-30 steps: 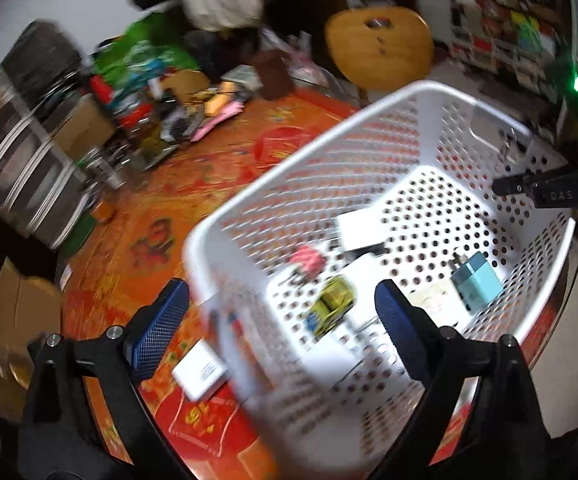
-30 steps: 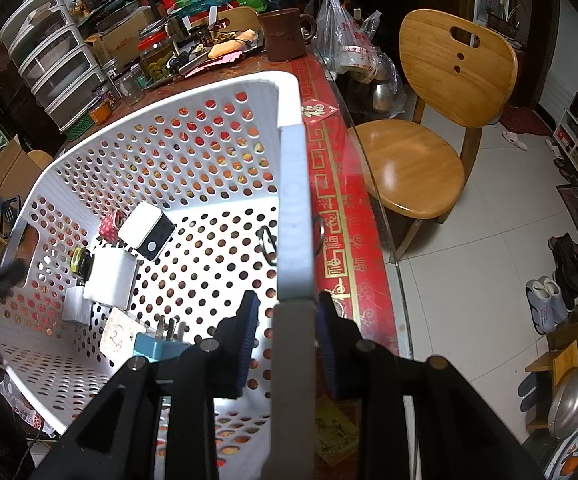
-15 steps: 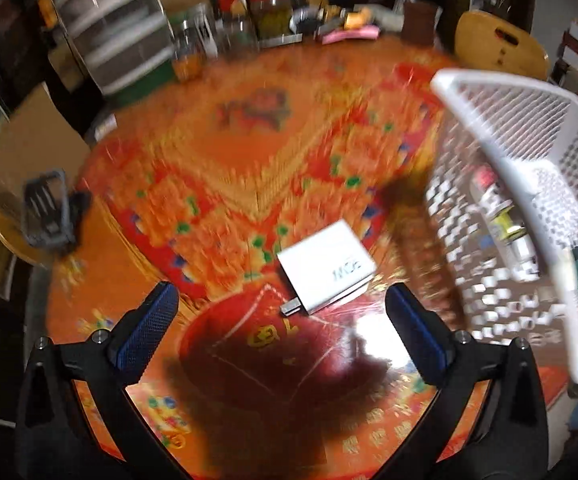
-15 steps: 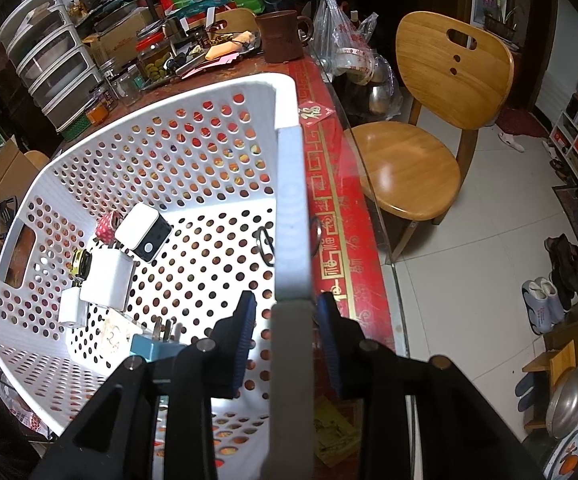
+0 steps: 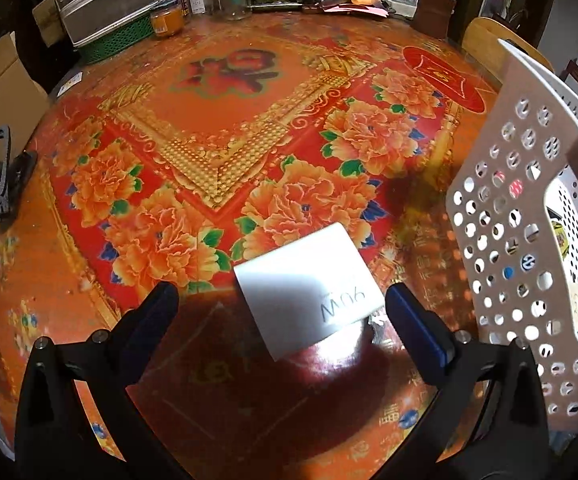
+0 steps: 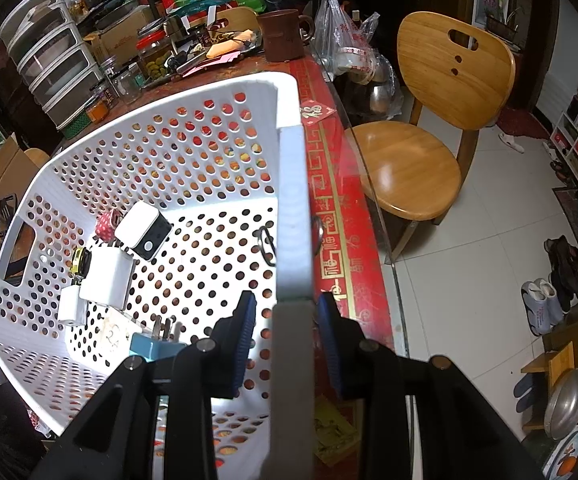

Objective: Organize rigid objects
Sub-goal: 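Grasp the large flat white charger on the table with the left gripper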

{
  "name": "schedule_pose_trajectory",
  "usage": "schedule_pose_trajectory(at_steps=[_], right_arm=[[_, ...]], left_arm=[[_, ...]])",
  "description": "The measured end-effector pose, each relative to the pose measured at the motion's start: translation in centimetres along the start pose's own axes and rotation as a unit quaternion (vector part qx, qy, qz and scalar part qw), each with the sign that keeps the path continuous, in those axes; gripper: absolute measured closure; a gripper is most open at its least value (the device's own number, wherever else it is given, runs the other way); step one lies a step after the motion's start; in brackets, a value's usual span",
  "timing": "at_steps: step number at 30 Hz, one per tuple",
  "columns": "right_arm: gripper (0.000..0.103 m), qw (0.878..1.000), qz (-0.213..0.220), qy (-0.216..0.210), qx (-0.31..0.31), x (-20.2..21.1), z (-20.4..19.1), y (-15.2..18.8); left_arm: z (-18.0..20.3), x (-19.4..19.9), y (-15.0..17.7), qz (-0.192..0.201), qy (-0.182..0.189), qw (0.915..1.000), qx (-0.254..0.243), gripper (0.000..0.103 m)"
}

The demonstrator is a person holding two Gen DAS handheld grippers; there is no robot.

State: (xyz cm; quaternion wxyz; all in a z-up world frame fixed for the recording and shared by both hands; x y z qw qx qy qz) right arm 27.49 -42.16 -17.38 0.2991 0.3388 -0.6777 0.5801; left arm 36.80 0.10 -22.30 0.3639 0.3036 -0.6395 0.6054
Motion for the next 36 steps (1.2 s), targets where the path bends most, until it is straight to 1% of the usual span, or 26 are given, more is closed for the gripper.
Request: schedule_pose_trajectory(at_steps=[10, 13, 15, 17, 19, 21, 22, 26, 33, 36], right_arm=[[0.072, 1.000, 0.000, 0.001, 0.001, 0.0, 0.0, 0.0], [0.072, 1.000, 0.000, 0.001, 0.001, 0.0, 0.0, 0.0], [0.072, 1.000, 0.000, 0.001, 0.001, 0.0, 0.0, 0.0], [0.072, 1.000, 0.000, 0.000, 0.001, 0.0, 0.0, 0.0], [0.072, 1.000, 0.000, 0.000, 0.001, 0.0, 0.0, 0.0], [0.072, 1.000, 0.000, 0.001, 0.001, 0.0, 0.0, 0.0], [0.072, 1.000, 0.000, 0.000, 0.001, 0.0, 0.0, 0.0], [0.072, 1.000, 0.001, 0.000, 0.000, 0.0, 0.0, 0.0], [0.072, 1.000, 0.001, 0.001, 0.001, 0.0, -0.1, 0.1], [0.072, 1.000, 0.001, 0.000, 0.001, 0.0, -0.1, 0.1]], left_arm=[[-0.1, -0.5, 0.1, -0.003, -0.002, 1.0000, 0.001, 0.001], [-0.1, -0.7, 0.1, -0.002, -0.014, 0.9999, -0.004, 0.001], [-0.2, -0.9, 0.3, -0.006, -0.018, 0.9998, -0.004, 0.003], [-0.2, -0.8, 0.2, -0.005, -0.003, 1.0000, 0.007, 0.011], [-0.2, -0.7, 0.3, -0.006, 0.014, 0.9998, 0.016, 0.026], [0.0, -0.3, 0.1, -0.001, 0.009, 0.9999, 0.011, 0.038], [-0.1, -0.2, 0.1, 0.000, -0.003, 1.0000, 0.009, 0.038], [-0.4, 0.2, 0.4, 0.008, -0.010, 0.9997, 0.020, 0.039], [-1.1, 2.7, -0.2, 0.055, -0.039, 0.9976, 0.012, 0.039], [-1.4, 4.1, -0.5, 0.070, -0.043, 0.9965, 0.016, 0.039]])
Point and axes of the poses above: each gripper's, at about its wrist camera, not at the fingertips, and x roughly against the way its jaws point, z to its right, y to its underside, the point moved 8 cm from there along -x, roughly the way its jaws point, and after that the axes turned 6 degrees about z, right-handed, at the moved point
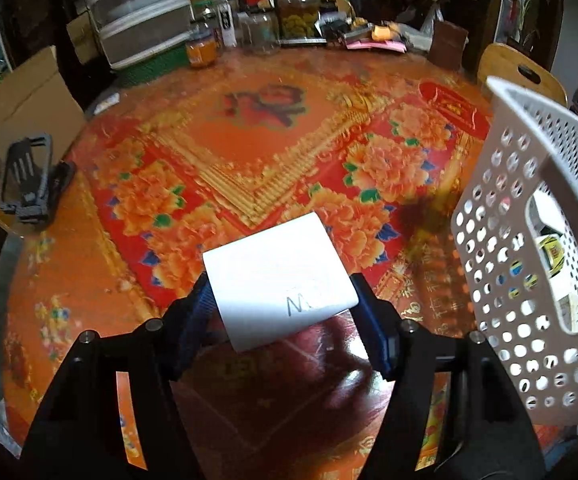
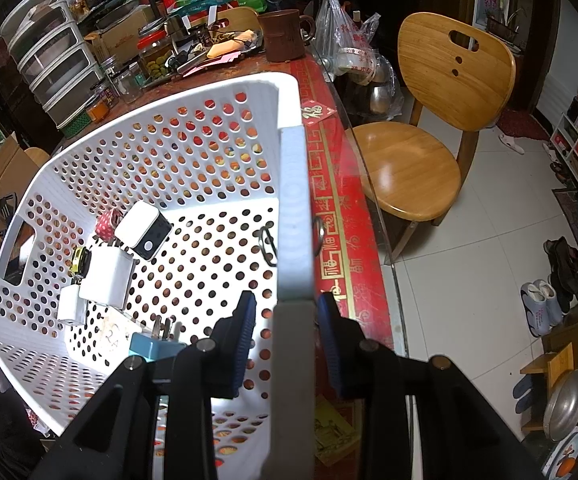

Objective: Organize rigid objects
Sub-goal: 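Grasp the large flat white charger on the table with the left gripper, then carry the flat white charger into the basket and open the left gripper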

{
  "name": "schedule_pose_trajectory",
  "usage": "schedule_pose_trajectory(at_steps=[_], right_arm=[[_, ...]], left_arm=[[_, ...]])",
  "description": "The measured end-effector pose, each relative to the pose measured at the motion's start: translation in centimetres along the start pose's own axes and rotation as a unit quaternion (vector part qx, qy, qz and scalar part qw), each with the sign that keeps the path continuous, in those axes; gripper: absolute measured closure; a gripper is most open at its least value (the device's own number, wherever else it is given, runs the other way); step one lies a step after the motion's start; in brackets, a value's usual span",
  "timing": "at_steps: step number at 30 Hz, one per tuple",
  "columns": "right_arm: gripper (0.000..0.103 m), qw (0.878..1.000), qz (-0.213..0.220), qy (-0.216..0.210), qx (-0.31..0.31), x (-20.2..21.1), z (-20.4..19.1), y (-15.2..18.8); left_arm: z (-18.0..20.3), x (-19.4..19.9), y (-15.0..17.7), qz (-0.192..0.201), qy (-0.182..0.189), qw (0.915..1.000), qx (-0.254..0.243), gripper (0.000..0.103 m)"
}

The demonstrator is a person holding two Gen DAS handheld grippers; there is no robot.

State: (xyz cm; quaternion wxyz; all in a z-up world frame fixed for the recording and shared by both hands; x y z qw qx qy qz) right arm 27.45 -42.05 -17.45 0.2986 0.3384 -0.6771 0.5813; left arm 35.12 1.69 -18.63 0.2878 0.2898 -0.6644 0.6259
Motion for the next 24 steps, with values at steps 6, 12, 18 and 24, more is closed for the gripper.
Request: schedule_pose_trajectory(at_steps=[6, 12, 18, 24], right_arm=[[0.072, 1.000, -0.001, 0.000, 0.002, 0.0, 0.0, 0.0], [0.072, 1.000, 0.001, -0.004, 0.002, 0.1, -0.1, -0.2], [0.072, 1.000, 0.001, -0.004, 0.002, 0.1, 0.0, -0.2], [0.072, 1.000, 0.001, -0.005, 0.001, 0.0, 0.0, -0.1]], left_arm=[[-0.7, 4.2, -2.5, 0.037, 0.000, 0.9993, -0.007, 0.039], [1.6, 10.7, -6.6, 0.084, 0.022, 0.9950, -0.048, 0.039], [8.1, 15.0, -9.4, 0.105, 0.063, 0.9860, -0.113, 0.039], [16.8, 14.2, -9.3, 0.065, 0.105, 0.9746, -0.187, 0.039]])
Point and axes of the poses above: each gripper's, at about its wrist camera, not at the fingertips, and x roughly against the way its jaws point, z to its right, y to its underside, the point moved 8 cm from there along -x, roughly the way its jaws point, and after that the axes turned 6 degrees about z, right-handed, at the moved point
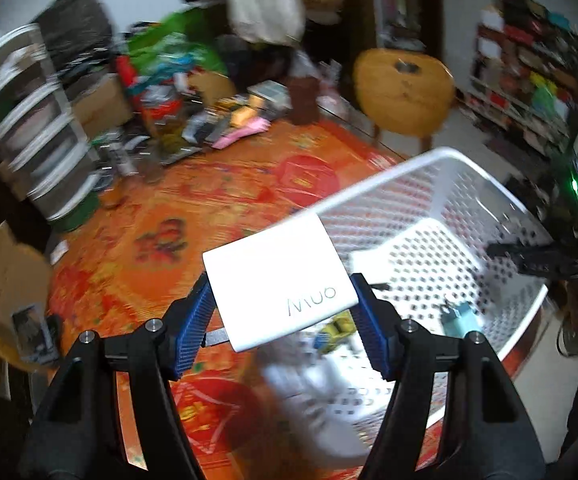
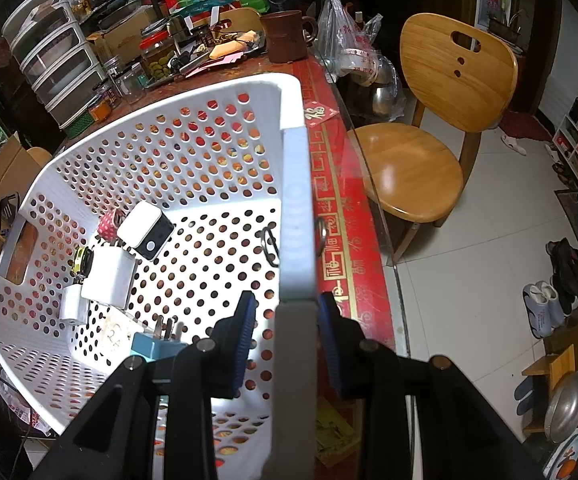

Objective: Organize rigid objects
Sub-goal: 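Carry the flat white charger into the basket and open the left gripper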

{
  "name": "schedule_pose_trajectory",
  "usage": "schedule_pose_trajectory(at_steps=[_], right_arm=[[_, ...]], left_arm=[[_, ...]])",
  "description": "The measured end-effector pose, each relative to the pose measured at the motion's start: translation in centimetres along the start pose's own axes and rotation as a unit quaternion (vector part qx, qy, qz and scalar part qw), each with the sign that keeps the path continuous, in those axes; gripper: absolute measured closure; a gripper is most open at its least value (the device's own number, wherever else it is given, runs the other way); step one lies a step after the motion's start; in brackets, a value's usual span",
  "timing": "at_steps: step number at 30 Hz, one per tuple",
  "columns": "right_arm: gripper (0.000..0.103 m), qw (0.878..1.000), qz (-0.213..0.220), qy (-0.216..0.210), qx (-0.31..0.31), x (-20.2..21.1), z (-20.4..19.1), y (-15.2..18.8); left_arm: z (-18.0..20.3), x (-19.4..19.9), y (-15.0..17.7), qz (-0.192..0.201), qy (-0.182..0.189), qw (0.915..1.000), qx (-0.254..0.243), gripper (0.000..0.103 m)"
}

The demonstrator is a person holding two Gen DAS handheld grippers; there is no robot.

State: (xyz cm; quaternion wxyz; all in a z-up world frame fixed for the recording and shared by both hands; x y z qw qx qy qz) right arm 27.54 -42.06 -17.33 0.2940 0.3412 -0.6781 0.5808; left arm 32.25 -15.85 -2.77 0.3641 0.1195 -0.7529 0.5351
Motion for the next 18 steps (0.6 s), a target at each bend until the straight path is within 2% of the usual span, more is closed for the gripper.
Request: schedule_pose_trajectory(at_steps=[5, 8, 18], right_arm=[[0.072, 1.000, -0.001, 0.000, 0.001, 0.0, 0.0, 0.0], [0.072, 1.000, -0.001, 0.000, 0.000, 0.0, 0.0, 0.0], [0.072, 1.000, -0.002, -0.001, 0.002, -0.1, 0.0, 0.2]], left_arm=[[6.1, -4.0, 0.6, -0.058, 0.034, 0.9959, -0.060, 0.039], [8.0, -6.3, 1.3, -0.090, 0.049, 0.9921, -0.073, 0.039], [9.9, -10.9, 2.9, -0.156, 0.051, 0.9805, -0.107, 0.039]])
Point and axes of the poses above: each gripper's, at about its wrist camera, not at the fingertips, and x roughly against the way its jaws point, z to its right, y to its underside, the point moved 8 cm from there along -x, roughly the way its jaws point, and after that the axes turned 6 degrees about z, right-handed, at the moved point
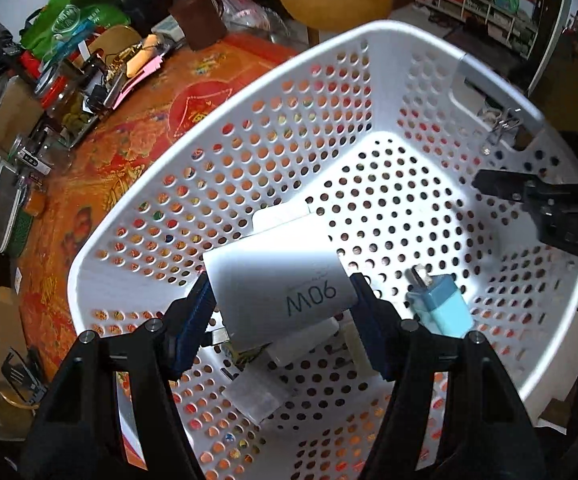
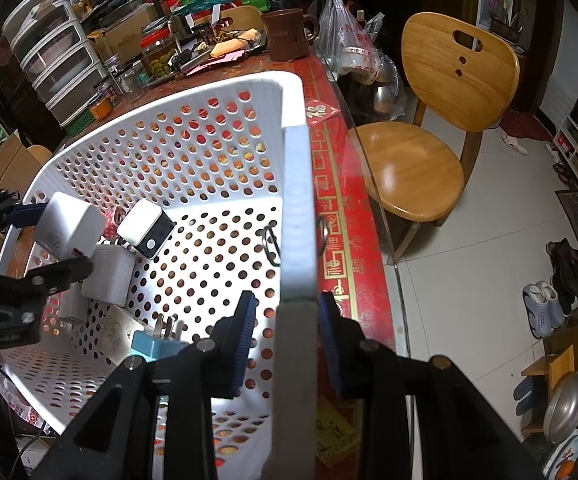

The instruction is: Organize rigid objects

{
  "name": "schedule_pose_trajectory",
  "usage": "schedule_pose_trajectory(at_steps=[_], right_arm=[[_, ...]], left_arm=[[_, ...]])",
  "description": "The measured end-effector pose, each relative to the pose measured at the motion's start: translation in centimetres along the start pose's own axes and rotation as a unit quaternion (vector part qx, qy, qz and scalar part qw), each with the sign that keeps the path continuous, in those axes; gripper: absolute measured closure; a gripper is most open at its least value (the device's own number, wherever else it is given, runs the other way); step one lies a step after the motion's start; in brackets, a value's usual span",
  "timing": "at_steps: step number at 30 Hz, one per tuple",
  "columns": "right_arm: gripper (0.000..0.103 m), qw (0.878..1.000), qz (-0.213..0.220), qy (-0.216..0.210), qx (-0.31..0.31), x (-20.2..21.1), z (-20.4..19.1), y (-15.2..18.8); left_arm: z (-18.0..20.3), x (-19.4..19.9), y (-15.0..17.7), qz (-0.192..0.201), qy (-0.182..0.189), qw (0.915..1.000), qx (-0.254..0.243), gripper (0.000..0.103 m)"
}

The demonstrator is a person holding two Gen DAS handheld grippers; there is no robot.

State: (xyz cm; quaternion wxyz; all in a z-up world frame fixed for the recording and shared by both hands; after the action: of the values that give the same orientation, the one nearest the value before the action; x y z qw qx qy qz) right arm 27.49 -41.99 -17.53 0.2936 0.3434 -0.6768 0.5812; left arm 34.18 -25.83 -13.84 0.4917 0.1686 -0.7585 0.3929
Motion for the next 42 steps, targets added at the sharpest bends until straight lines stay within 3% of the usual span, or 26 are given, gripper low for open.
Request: schedule_pose_trajectory(at_steps=[5, 11, 15, 18, 20, 22, 26, 30, 34, 37, 39, 40, 42], right_arm=[[0.072, 1.000, 0.000, -0.003, 0.001, 0.0, -0.1, 0.0], [0.072, 1.000, -0.001, -0.004, 0.001, 0.0, -0.2, -0.1], [0.072, 1.000, -0.001, -0.005, 0.000, 0.0, -0.2, -0.1], [0.072, 1.000, -0.002, -0.003, 0.001, 0.0, -0.2, -0.1], [0.066, 1.000, -0.005, -0.003, 0.004, 0.0, -0.3, -0.2], [0.040, 1.000, -0.005, -0.008, 0.004, 0.0, -0.4, -0.1], [0.027, 1.000, 0.013, -0.008, 0.009, 1.4, -1.0, 0.3], [0.000, 0.996, 0.093, 0.000, 0.012, 5.7, -2.4, 0.5], [0.000, 0.980, 0.196, -0.005, 0.005, 11.9, -4.7, 1.9], [0.000, 0.962, 0.272, -0.009, -0.012, 17.1, -6.7, 4.1], [0.000, 0.949, 0.315, 0.018, -0.016, 20.2, -7.7, 5.7], [0.000, 0.943, 0.331, 0.029, -0.012, 21.4, -8.3, 6.4], [0.000, 0.937, 0.348, 0.042, 0.012, 23.6, -10.2, 8.0]], left_arm=[[0.2, -2.0, 0.3, -0.029, 0.012, 0.9995, 0.003, 0.040], [-0.2, -1.1, -0.1, -0.013, 0.010, 0.9999, 0.000, 0.035], [-0.9, 0.4, -0.1, 0.022, -0.005, 0.9997, 0.002, 0.010], [-1.5, 2.2, 0.4, 0.054, -0.008, 0.9984, 0.015, 0.009], [-2.1, 3.9, 1.0, 0.084, -0.013, 0.9961, 0.024, 0.007], [-2.7, 5.8, 1.9, 0.123, -0.027, 0.9913, 0.037, 0.004], [-4.5, 9.6, 4.4, 0.193, -0.057, 0.9759, 0.084, 0.001], [-5.9, 14.1, 8.5, 0.271, -0.049, 0.9502, 0.145, 0.001], [-6.9, 18.4, 13.1, 0.319, -0.076, 0.9259, 0.187, 0.001], [-7.2, 21.9, 16.6, 0.340, -0.120, 0.9097, 0.207, 0.001], [-7.0, 23.9, 18.9, 0.348, -0.151, 0.8997, 0.216, 0.001], [-6.6, 24.7, 20.0, 0.350, -0.160, 0.8972, 0.217, 0.001], [-4.9, 25.4, 21.6, 0.339, -0.162, 0.9047, 0.201, 0.001]])
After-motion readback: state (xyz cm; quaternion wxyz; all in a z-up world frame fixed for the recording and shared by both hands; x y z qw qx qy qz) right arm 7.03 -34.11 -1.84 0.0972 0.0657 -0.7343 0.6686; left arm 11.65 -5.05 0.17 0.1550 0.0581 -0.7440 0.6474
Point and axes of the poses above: each gripper's, at about its wrist camera, not at the fingertips, and x roughly against the way its jaws point, z to its right, y to its underside, the point moved 8 cm from there along -x, roughly the way its jaws point, and after that the axes turned 6 degrees about z, right-handed, at the moved point
